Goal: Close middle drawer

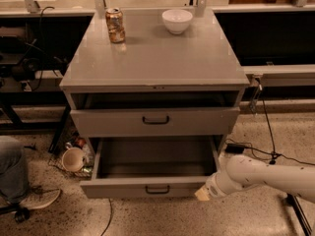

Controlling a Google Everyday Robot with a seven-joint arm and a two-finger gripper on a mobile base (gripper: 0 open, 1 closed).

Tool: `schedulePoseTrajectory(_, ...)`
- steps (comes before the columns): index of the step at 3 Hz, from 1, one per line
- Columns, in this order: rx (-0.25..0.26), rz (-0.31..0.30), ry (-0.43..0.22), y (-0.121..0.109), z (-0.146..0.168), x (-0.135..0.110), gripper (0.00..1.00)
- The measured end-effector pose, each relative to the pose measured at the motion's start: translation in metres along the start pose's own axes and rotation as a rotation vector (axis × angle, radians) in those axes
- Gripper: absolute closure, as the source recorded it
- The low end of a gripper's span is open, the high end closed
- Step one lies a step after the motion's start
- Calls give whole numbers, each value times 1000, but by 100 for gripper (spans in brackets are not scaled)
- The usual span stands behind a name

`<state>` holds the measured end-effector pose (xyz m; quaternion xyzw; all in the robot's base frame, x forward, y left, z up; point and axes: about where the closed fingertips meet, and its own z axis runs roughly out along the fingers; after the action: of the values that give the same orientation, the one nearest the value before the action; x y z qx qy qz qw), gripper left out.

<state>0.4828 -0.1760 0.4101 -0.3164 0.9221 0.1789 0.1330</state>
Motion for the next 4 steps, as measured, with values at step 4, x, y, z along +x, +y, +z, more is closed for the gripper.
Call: schedulePoseTrajectory(4,160,-41,-208,-71,0,-75,100)
